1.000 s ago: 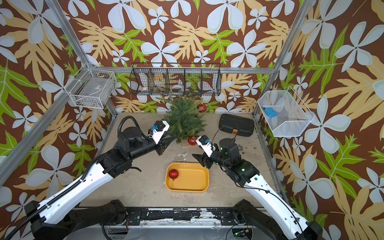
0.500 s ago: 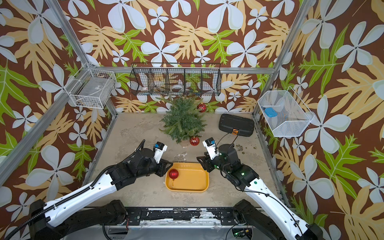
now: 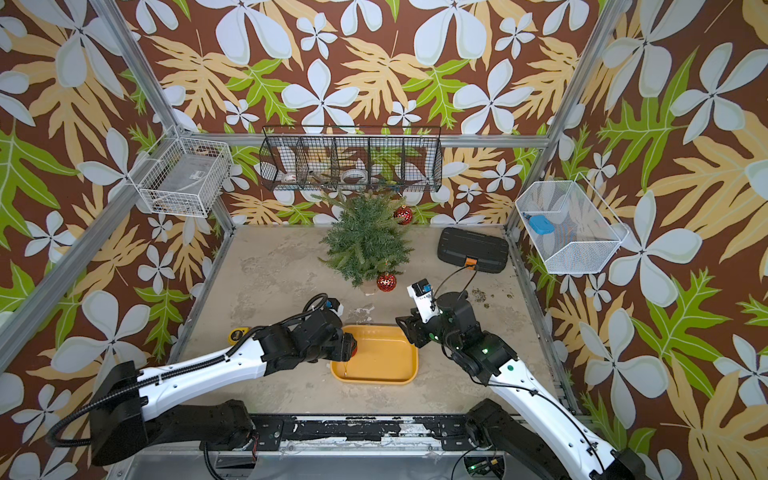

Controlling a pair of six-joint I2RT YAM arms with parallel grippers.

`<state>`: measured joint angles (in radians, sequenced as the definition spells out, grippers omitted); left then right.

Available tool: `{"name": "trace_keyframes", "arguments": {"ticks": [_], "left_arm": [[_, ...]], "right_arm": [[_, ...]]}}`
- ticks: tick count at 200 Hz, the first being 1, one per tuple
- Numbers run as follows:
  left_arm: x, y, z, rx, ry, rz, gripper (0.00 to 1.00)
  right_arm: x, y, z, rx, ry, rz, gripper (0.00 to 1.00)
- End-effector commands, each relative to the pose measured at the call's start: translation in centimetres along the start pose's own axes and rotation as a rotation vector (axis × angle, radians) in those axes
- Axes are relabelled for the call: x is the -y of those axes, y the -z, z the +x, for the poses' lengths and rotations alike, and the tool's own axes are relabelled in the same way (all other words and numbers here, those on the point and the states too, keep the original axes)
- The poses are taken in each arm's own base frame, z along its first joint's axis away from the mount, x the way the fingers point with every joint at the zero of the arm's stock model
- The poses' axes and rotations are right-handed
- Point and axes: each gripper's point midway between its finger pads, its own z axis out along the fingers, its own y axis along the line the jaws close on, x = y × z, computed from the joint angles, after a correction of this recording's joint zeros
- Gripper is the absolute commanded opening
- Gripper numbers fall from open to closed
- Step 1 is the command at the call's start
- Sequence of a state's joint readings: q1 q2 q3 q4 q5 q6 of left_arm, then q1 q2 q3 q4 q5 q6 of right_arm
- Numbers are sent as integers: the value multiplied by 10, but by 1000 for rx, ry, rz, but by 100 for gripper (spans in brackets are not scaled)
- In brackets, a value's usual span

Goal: Decorate the small christmas tree with ornaments
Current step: Pick up an ornament from the container.

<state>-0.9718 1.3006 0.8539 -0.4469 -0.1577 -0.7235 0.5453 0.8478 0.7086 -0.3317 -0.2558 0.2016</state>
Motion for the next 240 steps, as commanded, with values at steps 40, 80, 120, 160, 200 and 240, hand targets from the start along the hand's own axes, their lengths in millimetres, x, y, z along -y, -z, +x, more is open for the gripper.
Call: {"name": "trace_keyframes", "arguments": {"ticks": [40,80,120,160,200,240], "left_arm": [[-5,-31,8,-88,-23,-145,71],[-7,-54,24,-162,-42,-181,71],[-7,-69,32,-196,-56,-190,66],[3,-68,23,-180,-61,-158,52],[32,-31,-16,-52,-13,-40,51],[52,9,-44,47,65,94,56]], "right_arm": [[0,-1,-1,8,24,-3,56],[-1,1,1,11,25,-9,56],[-2,3,5,22,27,-10,57],[-1,5,9,15,34,-7,58],[-3,9,2,50,24,-15,62],[-12,10,-3,87,21,-64,64]]}}
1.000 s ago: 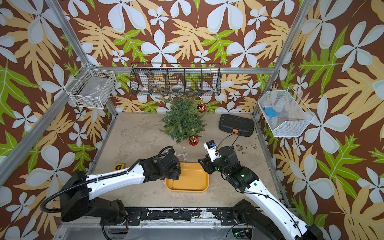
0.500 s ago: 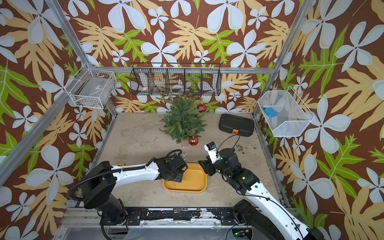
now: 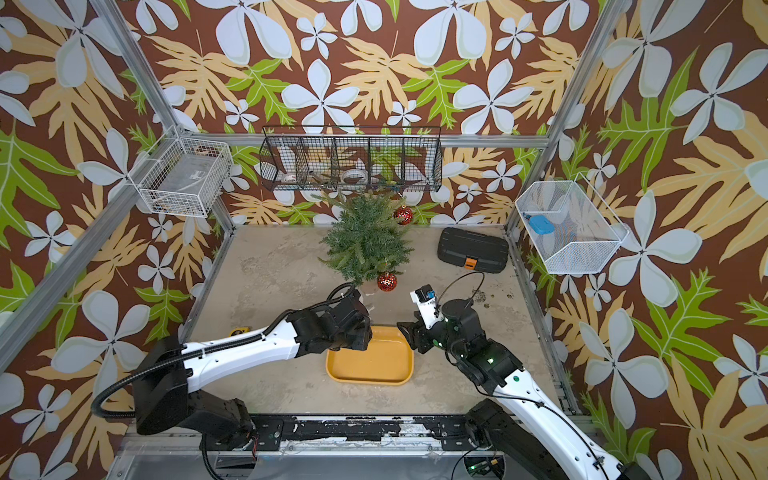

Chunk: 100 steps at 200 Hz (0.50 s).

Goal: Decorate the small christmas tree with ornaments
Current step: Pick up an ornament from the container.

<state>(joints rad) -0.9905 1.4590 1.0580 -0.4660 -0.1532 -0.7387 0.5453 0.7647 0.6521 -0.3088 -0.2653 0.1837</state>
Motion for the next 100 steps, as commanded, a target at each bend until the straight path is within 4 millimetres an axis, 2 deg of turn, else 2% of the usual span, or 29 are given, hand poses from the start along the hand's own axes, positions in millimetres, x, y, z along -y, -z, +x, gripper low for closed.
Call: {"name": "trace_keyframes", "arguments": {"ticks": [1,24,42,66,100], "left_arm": [[10,16,-13,40,63,68,56],[28,43,-31,97,157,239,56],[45,75,-47,160,271,443,56],[61,119,-64,234,403,678,54],[66,171,-82,315,541,890,53]], "right_arm": [[-9,0,-7,42,-8,-50,64],[-21,4,-15,115,17,-122,67],[-33,15,-28,230,59,-185,69],[-47,46,-56,453,135,-229,76],[-66,89,-94,734,230,-293,82]]}}
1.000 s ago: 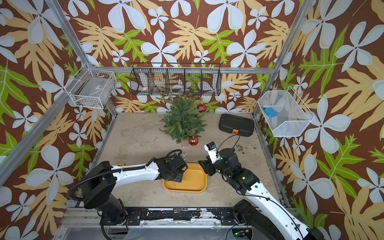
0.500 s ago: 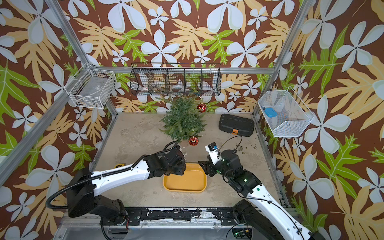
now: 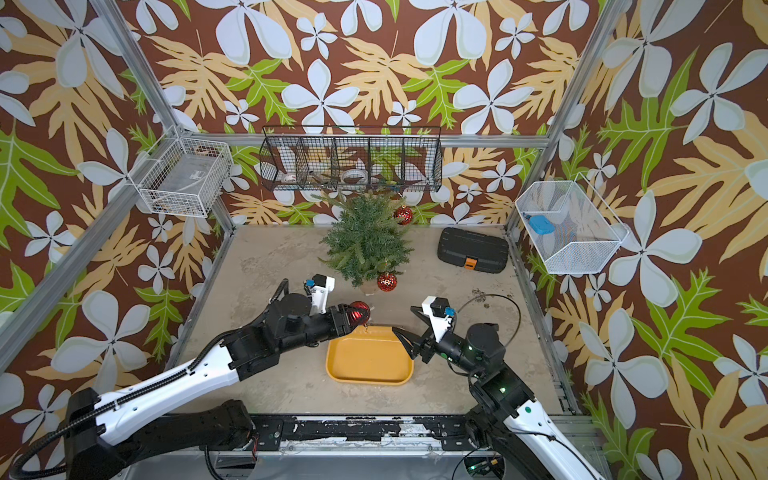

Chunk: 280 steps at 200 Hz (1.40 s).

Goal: Decorate the small christmas tree with ornaments
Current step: Pick up an ornament from the container.

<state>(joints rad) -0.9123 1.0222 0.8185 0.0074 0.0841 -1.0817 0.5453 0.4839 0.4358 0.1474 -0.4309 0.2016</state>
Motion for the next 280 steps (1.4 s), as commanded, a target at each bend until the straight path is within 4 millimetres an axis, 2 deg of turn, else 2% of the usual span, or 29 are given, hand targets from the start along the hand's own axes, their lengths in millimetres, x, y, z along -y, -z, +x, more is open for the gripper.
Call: {"name": "trace_keyframes", "arguments": {"ticks": [1,27,48,60,81,113,155,189,230,269,280], "left_arm": [[52,19,-19,62,155,248,53],[69,39,-27,98,248,370,52],[74,46,-31,113,256,387,52],[76,50,-32,117,263,397,52],[79,54,-34,129,270,411,52],[82,58,-36,134,274,424,52],[79,62,-37,146,283,422,52],[80,63,-38,153,282,430,52],[83,65,-40,164,282,444,52],[87,67,-42,171,283,461,52],[87,67,-42,167,282,464,53]], "right_arm": [[-20,10,-59,261,103,-80,82],[-33,6,-87,347,157,-131,84],[-51,-11,-100,349,221,-184,85],[-67,-26,-101,327,270,-203,86],[-80,-52,-93,276,345,-185,86],[-74,-77,-92,265,324,-149,84],[-74,-93,-100,280,341,-142,79],[-78,-106,-98,250,346,-169,69],[-83,-114,-87,219,328,-210,65],[-81,-117,-80,195,329,-206,66],[-81,-117,-80,194,328,-204,64]]}}
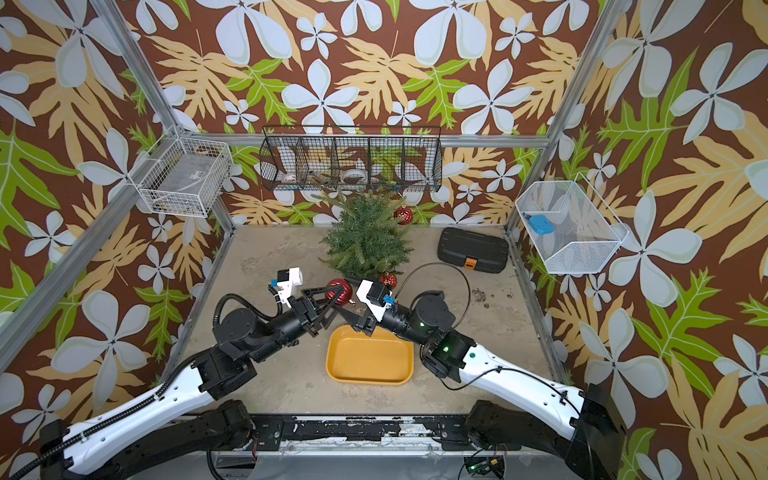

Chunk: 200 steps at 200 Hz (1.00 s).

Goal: Decorate the small christmas tree with ornaments
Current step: Pick up an ornament from the container.

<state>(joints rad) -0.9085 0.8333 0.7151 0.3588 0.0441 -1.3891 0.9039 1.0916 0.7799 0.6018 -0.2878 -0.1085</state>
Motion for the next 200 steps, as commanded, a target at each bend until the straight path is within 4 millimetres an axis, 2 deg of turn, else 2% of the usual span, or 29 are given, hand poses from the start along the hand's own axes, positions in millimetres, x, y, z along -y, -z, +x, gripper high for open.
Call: {"name": "trace_keyframes", "arguments": {"ticks": [1,21,43,81,130,157,169,192,200], "left_arm": [[14,0,0,-6,13,56,53],[13,0,1,-10,18,57,53],[9,-1,2,-10,25,49,53],[8,-2,2,-13,30,45,54],[7,-4,3,-19,29,40,54],[10,-3,3,-18,23,44,55],[11,-3,2,-13,15,45,59],[15,-1,1,-11,-26,43,80],[16,0,1,-12,-49,38,85]], "right_arm": [[1,-1,1,-3,-3,7,64],[2,-1,0,-1,-6,15,57],[1,2,-4,19,2,10,56],[0,1,-9,28,-3,-3,63],[3,0,-8,23,4,15,65],[2,-2,-4,5,8,6,55],[1,0,-3,6,8,4,53],[2,3,-5,1,18,12,52],[2,5,-4,-7,24,13,52]]}}
